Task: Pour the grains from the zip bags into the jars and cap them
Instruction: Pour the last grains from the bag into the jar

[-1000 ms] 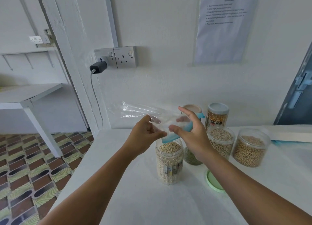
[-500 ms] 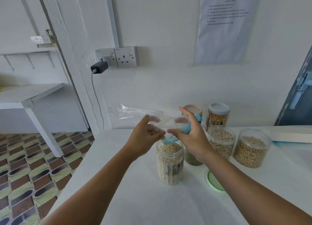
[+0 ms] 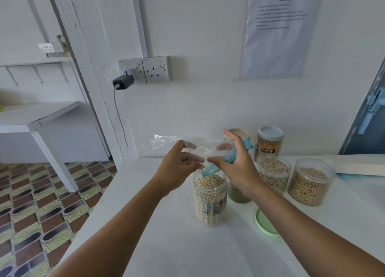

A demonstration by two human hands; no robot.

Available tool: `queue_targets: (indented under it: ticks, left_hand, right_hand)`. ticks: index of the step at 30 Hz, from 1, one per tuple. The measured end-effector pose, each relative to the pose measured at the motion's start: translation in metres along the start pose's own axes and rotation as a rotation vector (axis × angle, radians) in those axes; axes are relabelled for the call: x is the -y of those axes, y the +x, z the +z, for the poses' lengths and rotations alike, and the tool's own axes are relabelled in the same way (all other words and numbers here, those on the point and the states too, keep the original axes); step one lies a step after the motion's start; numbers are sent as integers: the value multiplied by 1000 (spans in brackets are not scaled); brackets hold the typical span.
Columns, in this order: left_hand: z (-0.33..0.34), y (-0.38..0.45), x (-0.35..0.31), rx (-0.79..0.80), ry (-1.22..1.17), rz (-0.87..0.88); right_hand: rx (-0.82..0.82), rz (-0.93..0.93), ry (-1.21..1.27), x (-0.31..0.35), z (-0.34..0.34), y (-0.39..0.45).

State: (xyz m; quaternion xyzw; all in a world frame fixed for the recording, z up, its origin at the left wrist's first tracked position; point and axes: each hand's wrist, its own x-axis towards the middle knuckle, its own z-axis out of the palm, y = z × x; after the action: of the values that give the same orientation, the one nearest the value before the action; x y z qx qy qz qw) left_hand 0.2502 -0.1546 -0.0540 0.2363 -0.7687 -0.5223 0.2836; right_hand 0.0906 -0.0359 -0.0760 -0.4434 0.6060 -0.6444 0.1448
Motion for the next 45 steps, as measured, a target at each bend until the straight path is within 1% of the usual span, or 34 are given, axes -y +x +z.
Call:
queue_targets:
  ticks: [8, 11, 14, 17, 19, 21, 23, 25, 27, 30, 33, 36, 39, 42, 43, 45]
  left_hand:
    - [0, 1, 0, -60, 18, 13]
    - [-1, 0, 0, -37, 16, -1]
    - [-6, -2, -2, 0, 12, -33]
    - [-18, -6, -9, 15, 46, -103]
    - [-31, -6, -12, -31, 60, -146]
    - [-45, -5, -15, -143, 98, -157]
    - [-55, -4, -21, -255, 141, -131]
    - [-65, -2, -27, -302, 175, -61]
    - [-75, 3, -34, -253, 208, 16]
    - [-90, 8, -52, -67, 228, 47]
    - [-108, 13, -67, 112, 109, -41]
    - [-128, 18, -69, 215, 24, -81]
    - [-138, 17, -69, 257, -31, -142]
    - [-144, 15, -63, 342, -114, -182]
    - [-144, 15, -61, 328, -106, -185]
    - [-146, 13, -57, 196, -108, -160]
  right_hand:
    - [-35, 29, 42, 1, 3, -2]
    - [-44, 36, 49, 3, 3, -2]
    - [-41, 117, 164, 10, 3, -1]
    - [-41, 191, 291, 18, 1, 4]
    - [-50, 194, 271, 23, -2, 9]
    - [-38, 175, 222, 28, -2, 13]
    - [-9, 164, 227, 32, 0, 18]
    - [51, 157, 241, 37, 4, 23]
    - [129, 136, 221, 45, 10, 27]
    - [262, 81, 132, 63, 17, 33]
    - [397, -11, 20, 82, 18, 41]
    - [539, -101, -37, 97, 18, 48]
    - [625, -137, -77, 107, 19, 55]
    - [639, -186, -163, 112, 26, 59]
    - [629, -194, -210, 112, 28, 60]
    - [587, -222, -340, 109, 29, 64]
